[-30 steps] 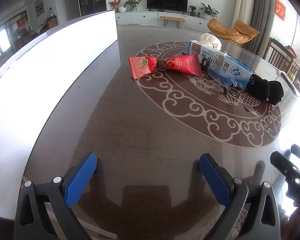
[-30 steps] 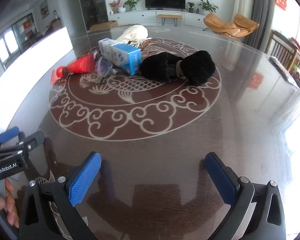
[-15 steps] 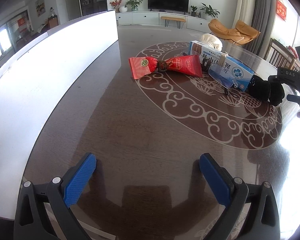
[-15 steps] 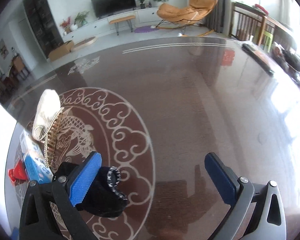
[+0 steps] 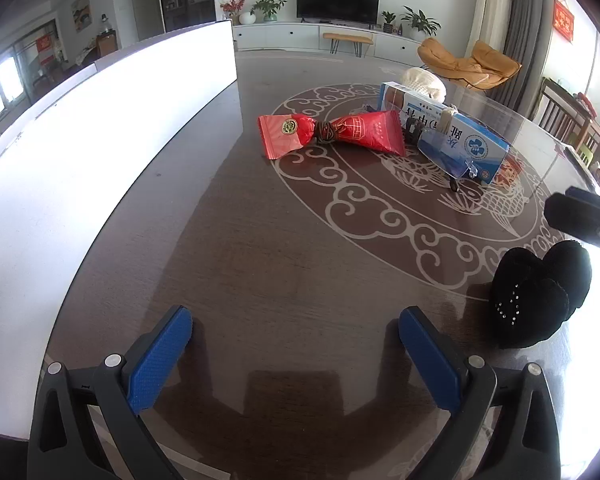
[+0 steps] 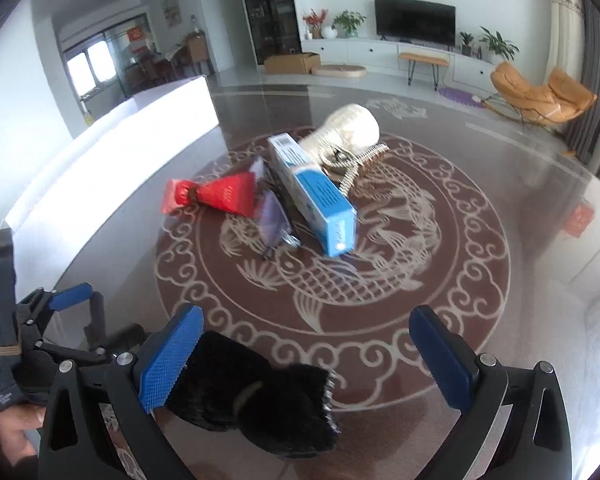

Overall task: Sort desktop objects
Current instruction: 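Grasp the blue-framed eyeglasses by the bridge with the right tool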

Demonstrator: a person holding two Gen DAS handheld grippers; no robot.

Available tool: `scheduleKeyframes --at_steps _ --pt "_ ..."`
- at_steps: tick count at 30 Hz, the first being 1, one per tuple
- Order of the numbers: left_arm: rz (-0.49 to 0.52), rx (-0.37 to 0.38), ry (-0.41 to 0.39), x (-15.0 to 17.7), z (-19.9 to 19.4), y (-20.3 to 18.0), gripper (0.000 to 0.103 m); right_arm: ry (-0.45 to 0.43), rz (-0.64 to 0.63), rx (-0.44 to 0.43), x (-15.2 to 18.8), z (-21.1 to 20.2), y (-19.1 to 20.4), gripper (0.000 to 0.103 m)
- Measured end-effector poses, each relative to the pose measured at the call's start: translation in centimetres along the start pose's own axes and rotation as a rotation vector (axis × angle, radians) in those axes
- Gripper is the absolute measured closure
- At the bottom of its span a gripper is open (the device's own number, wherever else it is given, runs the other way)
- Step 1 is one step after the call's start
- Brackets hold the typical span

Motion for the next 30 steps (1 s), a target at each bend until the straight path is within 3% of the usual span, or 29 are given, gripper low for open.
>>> scheduleKeyframes --at_steps 4,6,11,13,14,15,21,30 --pt "0.0 0.001 0.0 0.0 0.0 -0.1 0.0 0.003 -0.137 -0.027 -3.6 2.7 3.8 0.007" --pt "0.001 0.003 0.0 -0.1 0.1 -0.2 0.0 0.042 -0.199 -0.024 -5.0 5.2 5.2 0.019" --pt "0.004 0.004 0.0 0.0 0.1 -0.2 0.0 0.133 -0.296 0.075 -6.8 10.3 6.5 0.029" --pt "0.004 0.003 0.0 0.0 0.1 -0.2 0.0 0.175 -0.304 0.093 -6.9 11.5 6.1 0.05" --pt "0.003 0.004 0.0 0.0 0.1 -0.2 0.0 0.192 -0.306 0.086 -6.7 11.7 6.0 0.07" --pt "0.003 0.003 0.0 0.0 0.1 -0.3 0.0 0.199 -0.307 0.08 -6.5 11.7 5.8 0.076" --pt "0.004 0.006 0.002 0.1 -0.1 -0.4 0.0 0.199 -0.324 0.103 -3.7 9.1 4.0 0.076" --pt "0.005 0.008 0.003 0.2 -0.1 -0.4 0.0 0.192 -0.138 0.271 3.0 2.0 -5.7 0.074"
Point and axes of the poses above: each gripper's, at about its wrist camera, not at the fingertips, and z roughly the way its jaws point, y to its left, x to its underside, the point moved 4 cm from there along z, roughly the way its jaws point, and after that the axes turned 5 degrees about x, right-handed, at the moved point
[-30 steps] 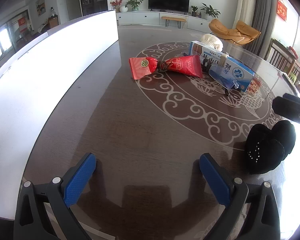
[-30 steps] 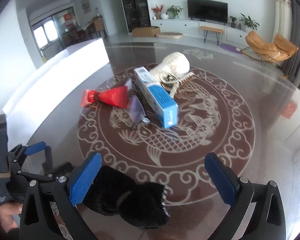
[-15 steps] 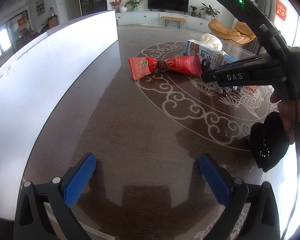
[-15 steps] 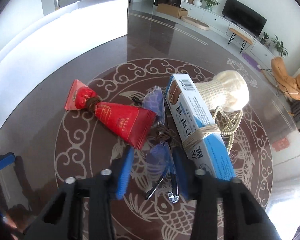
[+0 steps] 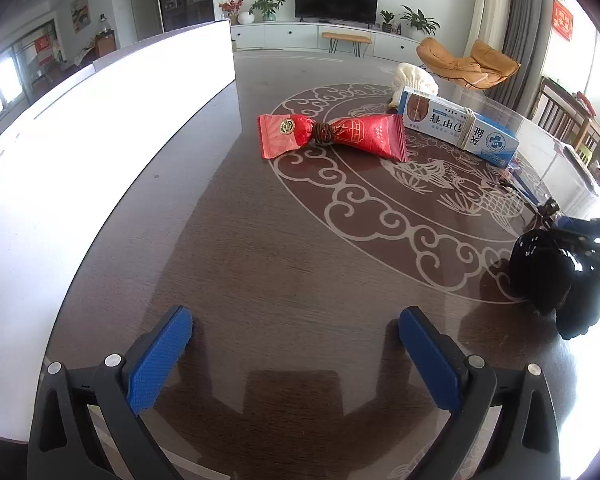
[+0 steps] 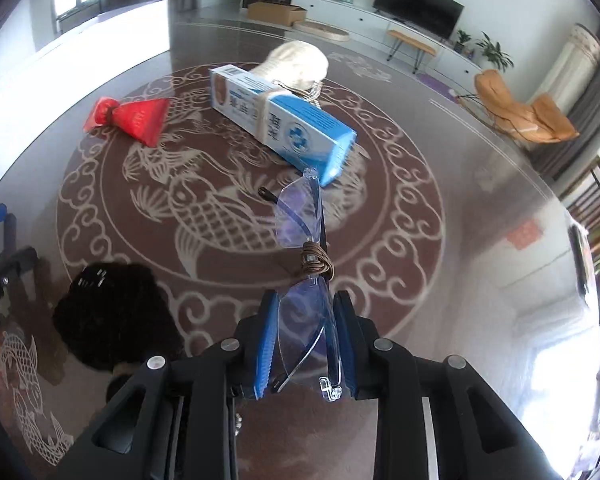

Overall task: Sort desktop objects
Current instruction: 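Grasp the blue-framed eyeglasses by the bridge with the right tool, then grasp the black glove with the left tool while the right tool holds the eyeglasses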

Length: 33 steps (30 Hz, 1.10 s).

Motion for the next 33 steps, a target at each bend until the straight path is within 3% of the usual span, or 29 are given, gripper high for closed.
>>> scheduleKeyframes --at_steps 5,10,17,20,23,28,33 --pt "-0.003 0.004 0.002 0.1 -0.1 0.3 0.0 -0.015 0.123 0.006 3.7 -2.5 -0.1 0.074" --pt "-0.055 0.042 -0.008 0.1 -0.6 1.2 0.0 -0.069 0.087 -0.048 4.2 -4.5 5.8 0.074" --pt "-0.315 0.187 -0.054 0.5 -2.5 5.6 0.0 -0.113 0.134 -0.072 2.2 -5.2 13.1 0.074" --pt "-0.361 0.224 -0.062 0.6 -2.9 6.3 0.0 -0.124 0.112 -0.06 1.5 -5.0 14.3 0.074" --pt "-0.308 0.265 -0.087 0.4 -3.7 4.9 0.0 -0.119 0.127 -0.001 2.0 -4.5 12.0 0.074" --pt "-0.11 0.321 -0.092 0.2 -4.7 -0.4 0.0 -0.099 0.196 0.056 4.7 -4.5 6.3 0.074" --pt "0.017 0.18 -0.038 1.3 -3.9 -3.4 0.0 -0.11 0.234 0.045 6.9 -5.3 4.4 0.074"
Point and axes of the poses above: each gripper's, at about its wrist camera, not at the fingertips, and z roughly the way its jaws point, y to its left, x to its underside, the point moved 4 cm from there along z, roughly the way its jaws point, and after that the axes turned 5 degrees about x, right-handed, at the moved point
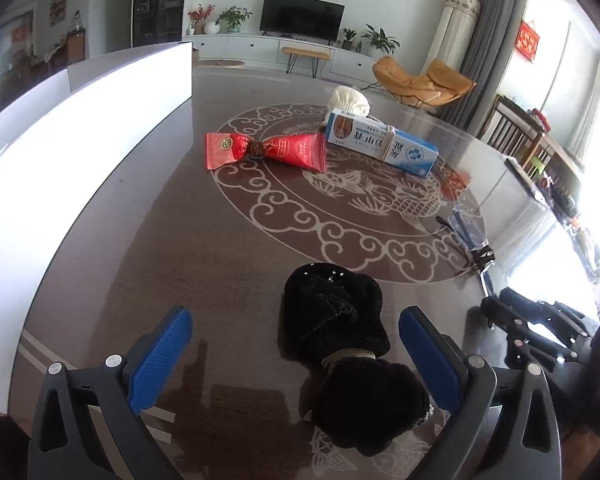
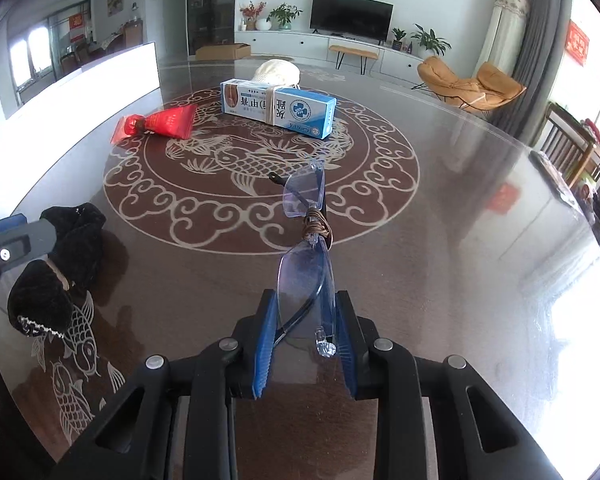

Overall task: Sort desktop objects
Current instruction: 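Grasp the black glove with the left tool while the right tool holds the eyeglasses, then carry the black glove and eyeglasses over the white bin with both tools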

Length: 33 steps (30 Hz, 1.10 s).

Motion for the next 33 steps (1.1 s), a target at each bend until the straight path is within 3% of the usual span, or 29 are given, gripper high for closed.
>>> scheduleKeyframes --at_steps 7,9,10,13,15,33 --pt "0.083 -0.084 0.1 1.3 2.3 -0.3 0.0 -0.013 0.009 -0.035 0.0 -0.1 1.0 0.067" --pt "0.1 -0.097 0.091 1.4 2.5 -0.4 0.0 0.001 0.008 -0.048 -0.2 0.2 1.2 0.029" --pt "0.101 -0.098 0.085 1.4 2.5 -0.3 0.0 0.01 0.006 -0.051 -0.2 0.4 1.3 0.022" --pt "0.106 -0.095 0.073 1.4 2.6 -0.2 0.0 0.023 -0.002 -0.057 -0.5 1.0 1.2 0.015" --pt "0.106 -0.096 0.071 1.4 2.5 -0.2 0.0 0.056 0.016 -0.062 -0.7 1.7 0.8 0.0" --pt "0.109 -0.095 0.064 1.3 2.6 -0.5 0.0 0.072 0.049 -0.057 -1.1 2.5 0.1 0.0"
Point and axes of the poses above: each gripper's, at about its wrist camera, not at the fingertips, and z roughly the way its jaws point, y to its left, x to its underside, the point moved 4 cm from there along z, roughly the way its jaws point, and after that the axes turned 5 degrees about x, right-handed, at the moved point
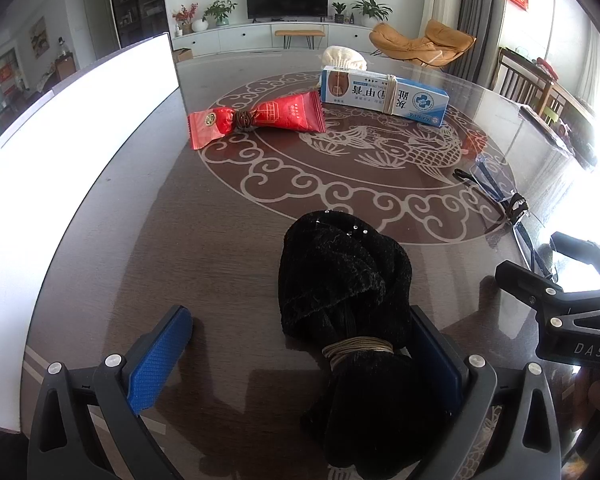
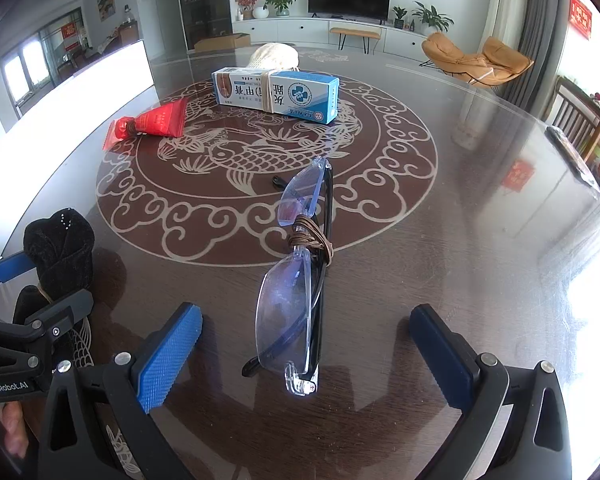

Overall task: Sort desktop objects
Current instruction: 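Carry the black glove and eyeglasses over the white bin with both tools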

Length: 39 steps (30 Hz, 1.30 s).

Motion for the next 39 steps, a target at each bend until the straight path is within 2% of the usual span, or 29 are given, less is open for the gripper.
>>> scheduleKeyframes --at_steps 32,34,35,36,37,39 --pt "0.009 0.008 0.014 -0.1 0.1 0.1 0.0 0.002 -0.002 0.001 0.0 0.0 0.0 0.0" --pt "0.015 0.013 0.022 -0.1 0.2 0.0 0.0 0.043 -0.032 -0.016 -0.4 0.3 0.0 0.0" --pt "0.017 0.018 0.022 -0.1 0.2 0.0 0.0 0.101 -0.069 -0.038 -0.9 0.6 0.0 0.0" --pt "0.029 0.025 0.011 -0.2 0.0 -0.2 0.013 0.156 -0.095 -0.054 -1.6 1.0 -0.1 0.0" --pt "0.045 0.038 -0.009 -0.3 -0.4 -0.6 0.041 0.195 -0.097 -0.064 -2.3 1.3 -0.4 0.0" --pt "0.073 0.049 -0.027 -0.3 -0.8 -1.2 0.068 0.24 -0.073 -0.086 -3.9 1.5 -1.2 0.0"
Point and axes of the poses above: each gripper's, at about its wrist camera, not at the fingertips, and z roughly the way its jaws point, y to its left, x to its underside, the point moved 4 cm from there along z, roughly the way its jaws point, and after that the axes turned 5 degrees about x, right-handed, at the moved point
